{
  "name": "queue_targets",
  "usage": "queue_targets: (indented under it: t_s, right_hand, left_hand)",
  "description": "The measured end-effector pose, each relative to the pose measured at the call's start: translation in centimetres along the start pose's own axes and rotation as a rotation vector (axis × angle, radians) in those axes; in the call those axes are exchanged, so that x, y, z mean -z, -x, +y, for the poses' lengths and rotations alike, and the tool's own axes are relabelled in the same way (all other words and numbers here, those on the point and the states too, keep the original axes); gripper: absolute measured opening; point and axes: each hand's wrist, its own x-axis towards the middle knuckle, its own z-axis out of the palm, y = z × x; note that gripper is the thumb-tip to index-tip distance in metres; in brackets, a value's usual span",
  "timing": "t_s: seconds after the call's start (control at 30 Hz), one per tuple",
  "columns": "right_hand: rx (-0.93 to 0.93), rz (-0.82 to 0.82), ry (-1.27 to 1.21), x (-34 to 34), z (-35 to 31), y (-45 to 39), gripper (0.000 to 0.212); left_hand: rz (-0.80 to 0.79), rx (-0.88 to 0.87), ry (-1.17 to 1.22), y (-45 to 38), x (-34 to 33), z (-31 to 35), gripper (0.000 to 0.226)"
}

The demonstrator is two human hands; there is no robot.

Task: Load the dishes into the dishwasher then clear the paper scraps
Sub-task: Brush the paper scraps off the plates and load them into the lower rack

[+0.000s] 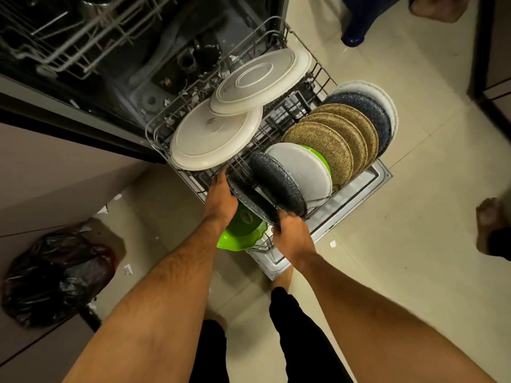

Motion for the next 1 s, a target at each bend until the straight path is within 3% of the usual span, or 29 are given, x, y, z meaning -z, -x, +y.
queue_targets:
  t_s: [0.37,0.63,0.83,1.0]
  right_hand:
    - [0.027,0.026,0.048,-1.1,-1.4,1.3,0.057]
    - [0.062,0.066,0.09,-1.9,-3.6,3.2,0.06]
    - [0.126,0.126,0.15,-1.6,-6.1,5.9,0.067]
    - [0.263,0.172,0.28,0.0,-12.0,8.8,0.072]
  left_hand:
    - [0.042,-0.021,-0.004,2.5,1.8,-1.7,0.074]
    - [0.056,-0.009,0.022,5.4,4.1,-4.0,0.072]
    - [0.124,-0.064,-0.093,8.7,7.7,-6.4,0.059]
    - [0.272,-0.1,-0.202,12.9,13.7,-8.1,0.05]
